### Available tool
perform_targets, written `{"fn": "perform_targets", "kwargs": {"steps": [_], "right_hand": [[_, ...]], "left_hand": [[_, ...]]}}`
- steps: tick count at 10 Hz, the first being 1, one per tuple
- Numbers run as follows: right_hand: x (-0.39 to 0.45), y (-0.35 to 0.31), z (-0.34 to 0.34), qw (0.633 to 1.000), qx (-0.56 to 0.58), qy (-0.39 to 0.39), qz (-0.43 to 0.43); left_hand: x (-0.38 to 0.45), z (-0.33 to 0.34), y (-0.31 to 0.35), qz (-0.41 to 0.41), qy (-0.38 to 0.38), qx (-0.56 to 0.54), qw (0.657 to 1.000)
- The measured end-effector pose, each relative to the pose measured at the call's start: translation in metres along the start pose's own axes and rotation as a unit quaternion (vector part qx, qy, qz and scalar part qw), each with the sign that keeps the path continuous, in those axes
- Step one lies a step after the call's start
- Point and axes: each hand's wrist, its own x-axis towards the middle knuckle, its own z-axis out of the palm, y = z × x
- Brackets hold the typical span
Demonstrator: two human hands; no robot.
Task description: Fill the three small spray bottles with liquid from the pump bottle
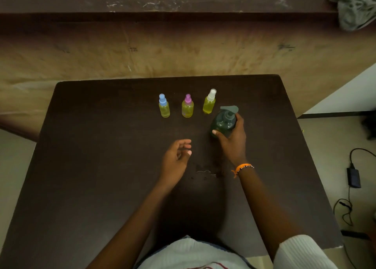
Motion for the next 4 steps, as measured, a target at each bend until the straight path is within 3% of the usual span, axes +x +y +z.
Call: {"fn": "perform_targets", "kwargs": {"steps": [4], "right_hand": [[0.003,0.017,0.006,0.999,-0.009,-0.009,0.033]], "left_hand": [[0.005,0.005,-0.002,-0.004,0.007,0.019,1.0]]}}
